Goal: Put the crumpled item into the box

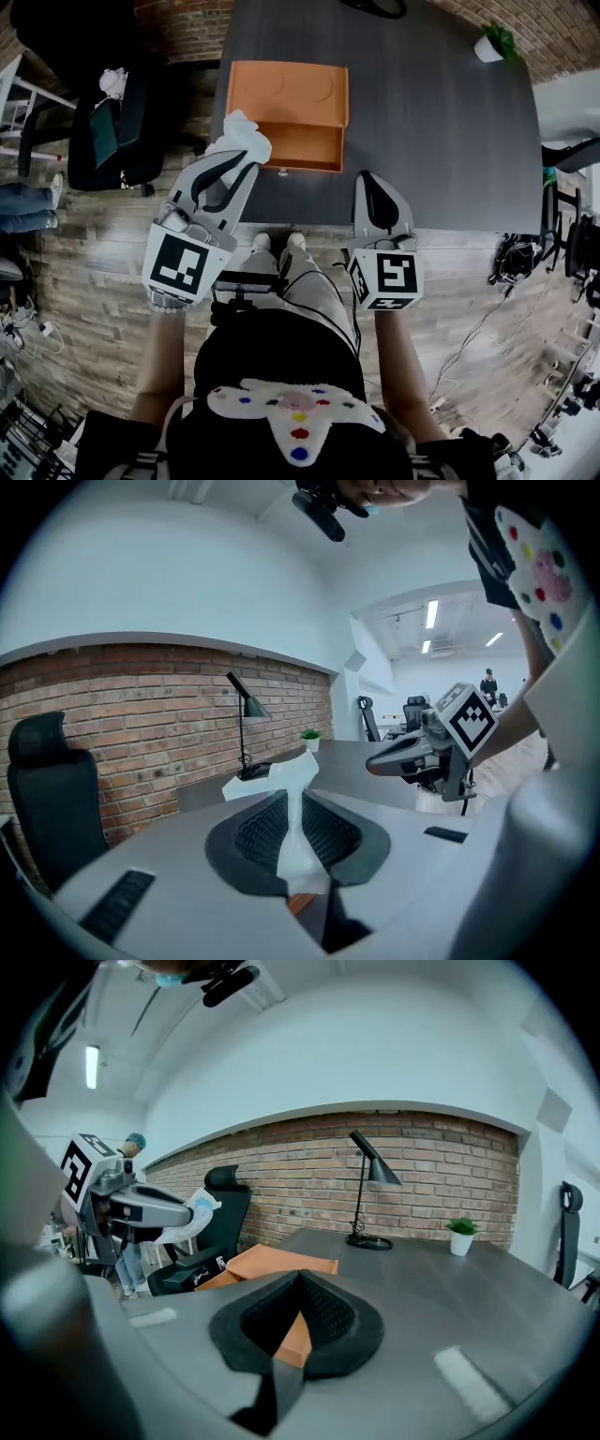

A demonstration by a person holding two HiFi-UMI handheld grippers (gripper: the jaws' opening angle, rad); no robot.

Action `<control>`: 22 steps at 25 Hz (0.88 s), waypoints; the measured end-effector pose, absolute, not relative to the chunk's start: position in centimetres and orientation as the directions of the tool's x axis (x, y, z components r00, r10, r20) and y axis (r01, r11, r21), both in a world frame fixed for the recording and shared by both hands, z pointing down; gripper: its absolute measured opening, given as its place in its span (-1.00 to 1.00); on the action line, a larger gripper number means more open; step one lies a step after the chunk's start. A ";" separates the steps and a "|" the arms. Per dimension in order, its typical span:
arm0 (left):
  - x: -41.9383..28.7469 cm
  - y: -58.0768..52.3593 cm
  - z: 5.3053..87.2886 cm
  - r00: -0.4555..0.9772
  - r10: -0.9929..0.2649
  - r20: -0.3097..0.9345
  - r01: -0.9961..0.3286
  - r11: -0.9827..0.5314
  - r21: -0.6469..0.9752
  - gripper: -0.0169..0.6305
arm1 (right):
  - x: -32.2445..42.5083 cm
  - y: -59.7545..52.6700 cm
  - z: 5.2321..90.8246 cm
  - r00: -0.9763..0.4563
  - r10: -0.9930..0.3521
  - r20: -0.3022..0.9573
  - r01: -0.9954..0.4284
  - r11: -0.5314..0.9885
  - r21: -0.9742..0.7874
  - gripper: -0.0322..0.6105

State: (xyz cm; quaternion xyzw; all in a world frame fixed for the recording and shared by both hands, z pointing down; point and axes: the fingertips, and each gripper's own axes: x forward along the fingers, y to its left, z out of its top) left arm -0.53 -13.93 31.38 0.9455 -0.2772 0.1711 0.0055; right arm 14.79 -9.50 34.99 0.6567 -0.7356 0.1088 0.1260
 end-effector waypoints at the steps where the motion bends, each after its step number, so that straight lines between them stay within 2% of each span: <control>1: -0.1 -13.9 31.3 0.794 -0.515 0.325 -0.517 -0.852 -0.087 -0.81 | 15.1 -9.3 34.8 -0.099 -0.941 0.324 -0.994 0.108 0.009 -0.87; 11: 4.4 -14.5 33.8 0.831 -0.385 0.402 -0.368 -0.922 -0.121 -0.81 | 18.5 -7.4 35.0 -0.027 -0.943 0.332 -1.000 0.027 -0.005 -0.87; 22: 7.2 -15.5 40.2 0.803 -0.181 0.568 -0.189 -0.981 -0.045 -0.81 | 19.8 -6.1 35.5 0.040 -0.938 0.345 -0.998 -0.053 -0.027 -0.87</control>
